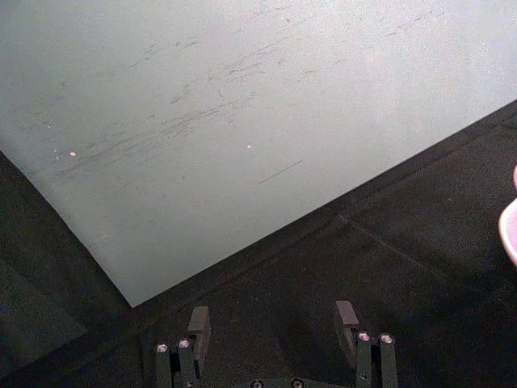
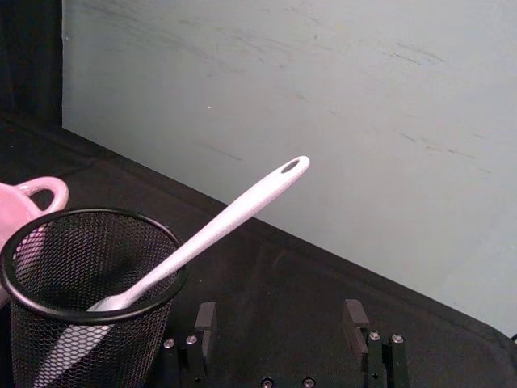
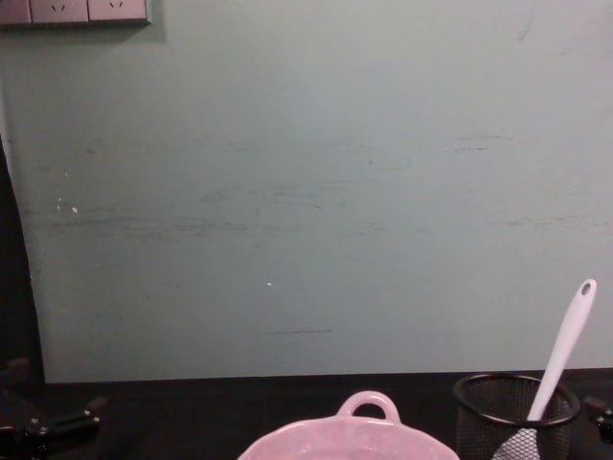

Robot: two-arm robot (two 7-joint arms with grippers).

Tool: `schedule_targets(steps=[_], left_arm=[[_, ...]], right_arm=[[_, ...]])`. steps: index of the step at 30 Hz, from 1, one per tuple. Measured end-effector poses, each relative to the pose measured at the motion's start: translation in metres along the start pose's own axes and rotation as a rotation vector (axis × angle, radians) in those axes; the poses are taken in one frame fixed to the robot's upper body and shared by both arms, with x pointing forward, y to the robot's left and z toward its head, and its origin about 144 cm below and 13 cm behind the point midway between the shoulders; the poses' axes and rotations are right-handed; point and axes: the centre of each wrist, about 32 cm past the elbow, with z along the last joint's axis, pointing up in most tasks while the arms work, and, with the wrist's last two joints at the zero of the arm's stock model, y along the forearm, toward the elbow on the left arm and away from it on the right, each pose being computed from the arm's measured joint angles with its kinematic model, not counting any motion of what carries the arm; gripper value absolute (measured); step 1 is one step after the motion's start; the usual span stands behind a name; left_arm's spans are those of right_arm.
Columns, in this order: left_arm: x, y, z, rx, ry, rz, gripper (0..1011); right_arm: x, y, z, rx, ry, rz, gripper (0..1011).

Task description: Use the one hand to pick up the spoon and stir the clear water in the bowl.

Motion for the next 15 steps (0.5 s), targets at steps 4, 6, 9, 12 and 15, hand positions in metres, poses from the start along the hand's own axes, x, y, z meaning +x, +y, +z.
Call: schedule_targets(steps=[4, 6, 9, 12, 15], left_arm=[[0.0, 0.0, 0.0, 0.0, 0.0, 0.0, 1011], [0.0, 0.0, 0.0, 0.0, 0.0, 0.0, 1011], [0.0, 0.0, 0.0, 0.0, 0.0, 0.0, 1011], [0.0, 0.0, 0.0, 0.0, 0.0, 0.0, 1011], [0.0, 0.0, 0.0, 0.0, 0.0, 0.0, 1011]], right_arm=[[0.0, 0.0, 0.0, 0.0, 0.0, 0.0, 1003], [0.0, 0.0, 0.0, 0.0, 0.0, 0.0, 1003], [0.0, 0.0, 0.0, 0.0, 0.0, 0.0, 1002], [0.0, 0.0, 0.0, 0.0, 0.0, 0.0, 1003], [0.0, 0.0, 0.0, 0.0, 0.0, 0.0, 1003]])
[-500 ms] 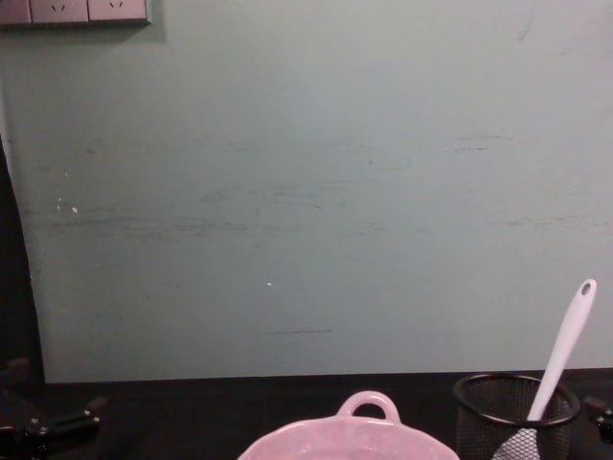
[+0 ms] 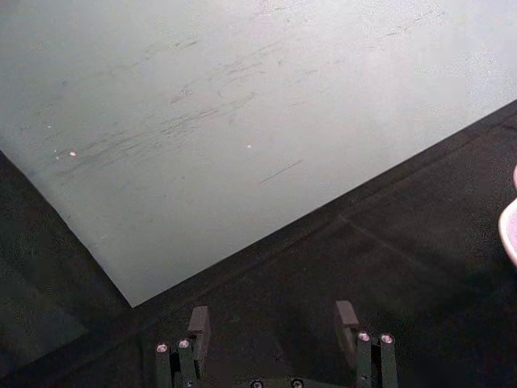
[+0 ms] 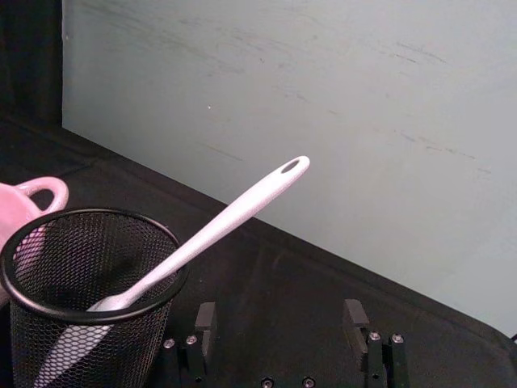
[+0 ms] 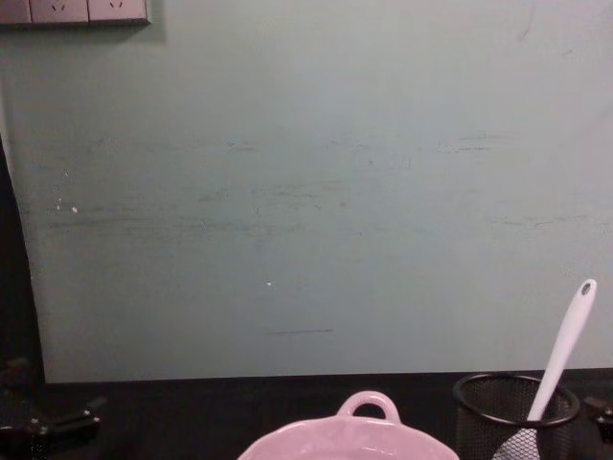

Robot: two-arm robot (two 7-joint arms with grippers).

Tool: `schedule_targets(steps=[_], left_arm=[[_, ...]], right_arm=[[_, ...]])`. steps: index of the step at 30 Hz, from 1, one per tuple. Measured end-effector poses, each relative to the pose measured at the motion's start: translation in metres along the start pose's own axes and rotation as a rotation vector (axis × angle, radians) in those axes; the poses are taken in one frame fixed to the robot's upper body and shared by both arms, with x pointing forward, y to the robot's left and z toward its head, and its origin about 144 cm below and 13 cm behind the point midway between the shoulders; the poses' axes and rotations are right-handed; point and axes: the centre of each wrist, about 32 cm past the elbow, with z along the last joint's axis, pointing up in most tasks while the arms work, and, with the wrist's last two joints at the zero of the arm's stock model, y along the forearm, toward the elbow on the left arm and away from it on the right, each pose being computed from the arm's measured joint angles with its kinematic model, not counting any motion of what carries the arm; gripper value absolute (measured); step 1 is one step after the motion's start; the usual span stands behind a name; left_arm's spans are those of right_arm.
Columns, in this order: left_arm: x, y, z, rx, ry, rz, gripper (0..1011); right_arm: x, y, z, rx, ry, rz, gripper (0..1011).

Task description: Use the one hand to pick up the spoon and stir the clear water in the bowl.

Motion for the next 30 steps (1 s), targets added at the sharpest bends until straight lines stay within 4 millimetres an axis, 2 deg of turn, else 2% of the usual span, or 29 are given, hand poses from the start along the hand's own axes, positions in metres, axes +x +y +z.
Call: schedule_targets(steps=[24, 30], left_arm=[[0.0, 0.0, 0.0, 0.0, 0.0, 0.0, 1011], [0.0, 0.0, 0.0, 0.0, 0.0, 0.0, 1011]], right_arm=[[0.0, 0.0, 0.0, 0.0, -0.001, -0.001, 1003], [-0.001, -0.015, 0.006, -0.005, -0.008, -0.024, 1003]])
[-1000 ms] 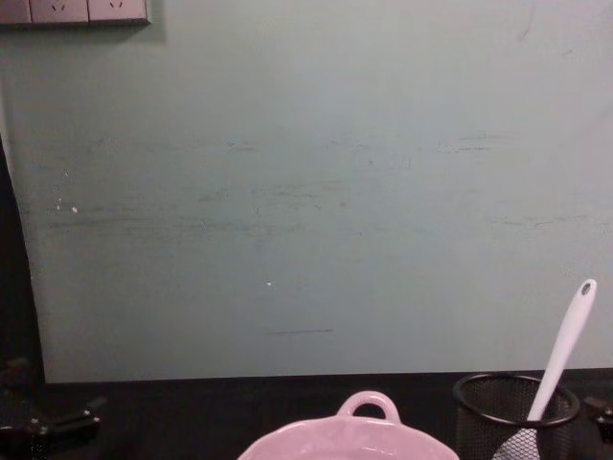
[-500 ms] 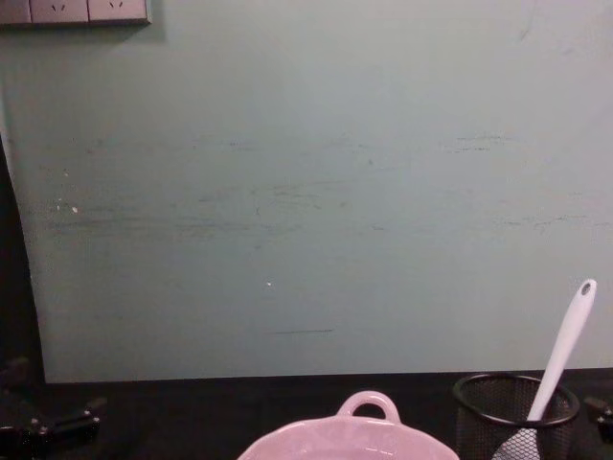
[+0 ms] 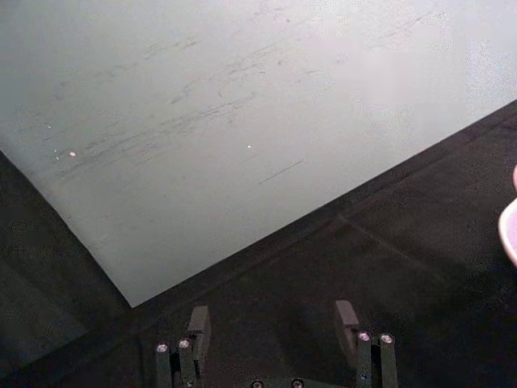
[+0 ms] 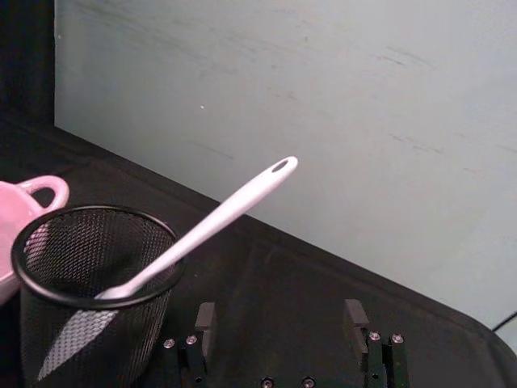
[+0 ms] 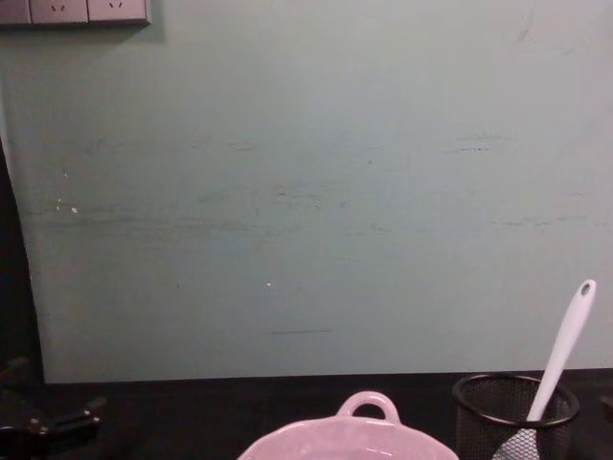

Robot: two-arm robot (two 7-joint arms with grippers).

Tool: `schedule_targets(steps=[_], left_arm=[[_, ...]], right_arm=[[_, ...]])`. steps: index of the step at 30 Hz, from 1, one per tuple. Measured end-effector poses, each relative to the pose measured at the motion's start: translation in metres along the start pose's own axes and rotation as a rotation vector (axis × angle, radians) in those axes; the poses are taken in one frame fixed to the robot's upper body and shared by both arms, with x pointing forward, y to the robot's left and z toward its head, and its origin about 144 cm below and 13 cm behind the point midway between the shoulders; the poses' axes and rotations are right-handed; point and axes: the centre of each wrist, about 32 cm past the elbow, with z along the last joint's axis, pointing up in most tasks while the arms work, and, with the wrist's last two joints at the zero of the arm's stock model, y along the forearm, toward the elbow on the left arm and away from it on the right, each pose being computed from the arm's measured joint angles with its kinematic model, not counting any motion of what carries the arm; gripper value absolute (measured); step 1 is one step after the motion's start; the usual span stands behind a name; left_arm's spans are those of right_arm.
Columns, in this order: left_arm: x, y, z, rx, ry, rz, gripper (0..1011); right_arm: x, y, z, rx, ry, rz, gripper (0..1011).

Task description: Use the one hand to pick up the spoon and stir the clear water in the bowl.

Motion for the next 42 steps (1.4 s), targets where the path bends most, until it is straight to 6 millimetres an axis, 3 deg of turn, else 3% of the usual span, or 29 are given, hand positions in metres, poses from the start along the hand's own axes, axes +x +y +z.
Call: schedule_targets(steps=[7, 13, 18, 27, 31, 42], left_arm=[[0.0, 0.0, 0.0, 0.0, 0.0, 0.0, 1011], [0.0, 0.0, 0.0, 0.0, 0.0, 0.0, 1011], [0.0, 0.0, 0.0, 0.0, 0.0, 0.0, 1011], [0.0, 0.0, 0.0, 0.0, 0.0, 0.0, 1011], [0.0, 0.0, 0.0, 0.0, 0.0, 0.0, 1011], [0.0, 0.0, 0.0, 0.0, 0.0, 0.0, 1011]], right_arm=[[0.003, -0.026, 0.01, 0.016, 0.071, -0.006, 1003], [0.012, -0.041, 0.014, 0.064, 0.318, 0.043, 1003], [0.019, -0.041, 0.017, 0.094, 0.51, 0.093, 1003], [0.033, -0.028, 0.028, 0.08, 0.809, 0.166, 1003], [0.043, -0.013, 0.035, 0.032, 0.924, 0.209, 1002], [0.057, 0.022, 0.048, -0.076, 0.976, 0.256, 1003]])
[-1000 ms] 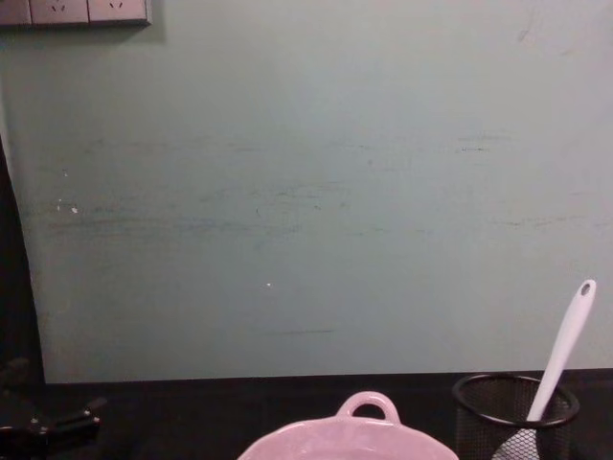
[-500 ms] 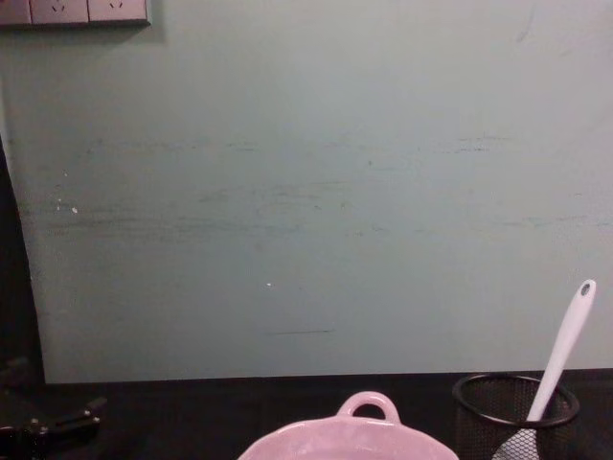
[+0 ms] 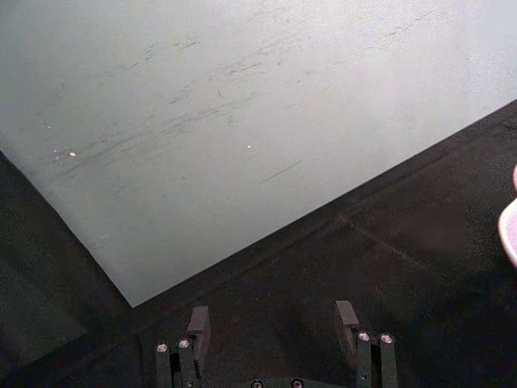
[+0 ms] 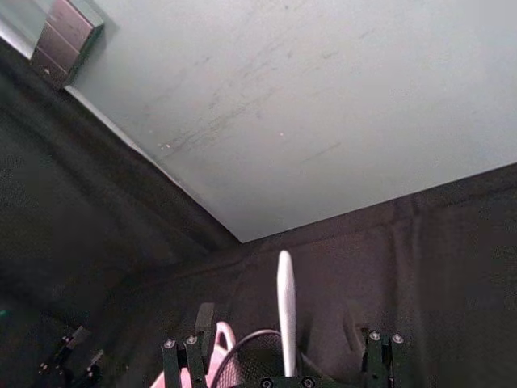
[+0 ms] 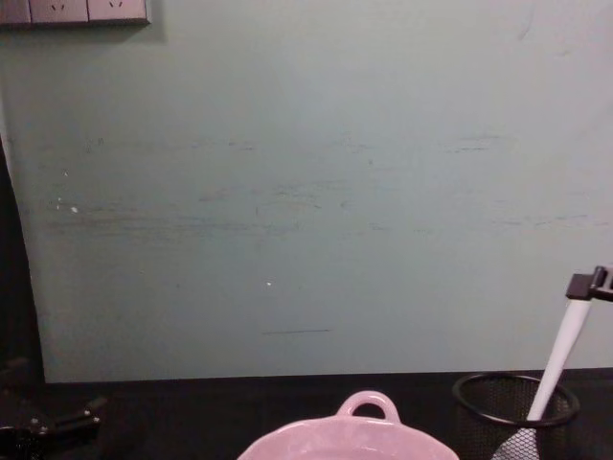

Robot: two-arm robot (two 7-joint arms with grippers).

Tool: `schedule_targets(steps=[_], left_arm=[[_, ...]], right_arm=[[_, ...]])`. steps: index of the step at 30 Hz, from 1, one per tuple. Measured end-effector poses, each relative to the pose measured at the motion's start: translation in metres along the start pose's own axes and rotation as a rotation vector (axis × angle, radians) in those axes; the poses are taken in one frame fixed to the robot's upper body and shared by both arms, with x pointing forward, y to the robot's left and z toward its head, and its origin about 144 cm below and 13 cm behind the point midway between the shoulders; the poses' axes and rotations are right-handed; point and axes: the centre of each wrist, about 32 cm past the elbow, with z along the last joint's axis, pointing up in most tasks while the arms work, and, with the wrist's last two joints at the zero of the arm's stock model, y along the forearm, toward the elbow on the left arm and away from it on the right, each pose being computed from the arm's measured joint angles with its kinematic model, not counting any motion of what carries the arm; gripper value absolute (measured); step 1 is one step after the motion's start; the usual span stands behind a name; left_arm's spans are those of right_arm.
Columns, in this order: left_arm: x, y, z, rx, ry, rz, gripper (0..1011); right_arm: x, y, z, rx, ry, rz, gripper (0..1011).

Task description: Use the one hand to pick up the spoon and stir the clear water in the bowl.

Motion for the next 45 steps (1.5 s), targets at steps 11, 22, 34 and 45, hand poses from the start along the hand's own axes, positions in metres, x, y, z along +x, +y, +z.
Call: schedule_targets(steps=[11, 22, 34, 45], left_arm=[[0.0, 0.0, 0.0, 0.0, 0.0, 0.0, 1011], [0.0, 0.0, 0.0, 0.0, 0.0, 0.0, 1011], [0.0, 0.0, 0.0, 0.0, 0.0, 0.0, 1011], [0.0, 0.0, 0.0, 0.0, 0.0, 0.0, 1011]], right_arm=[[-0.004, 0.03, 0.0, -0.03, -0.049, -0.016, 1003], [-0.005, 0.033, -0.001, -0.023, -0.081, -0.027, 1003], [-0.005, 0.033, 0.0, -0.024, -0.078, -0.026, 821], [-0.005, 0.033, 0.0, -0.025, -0.076, -0.026, 478]])
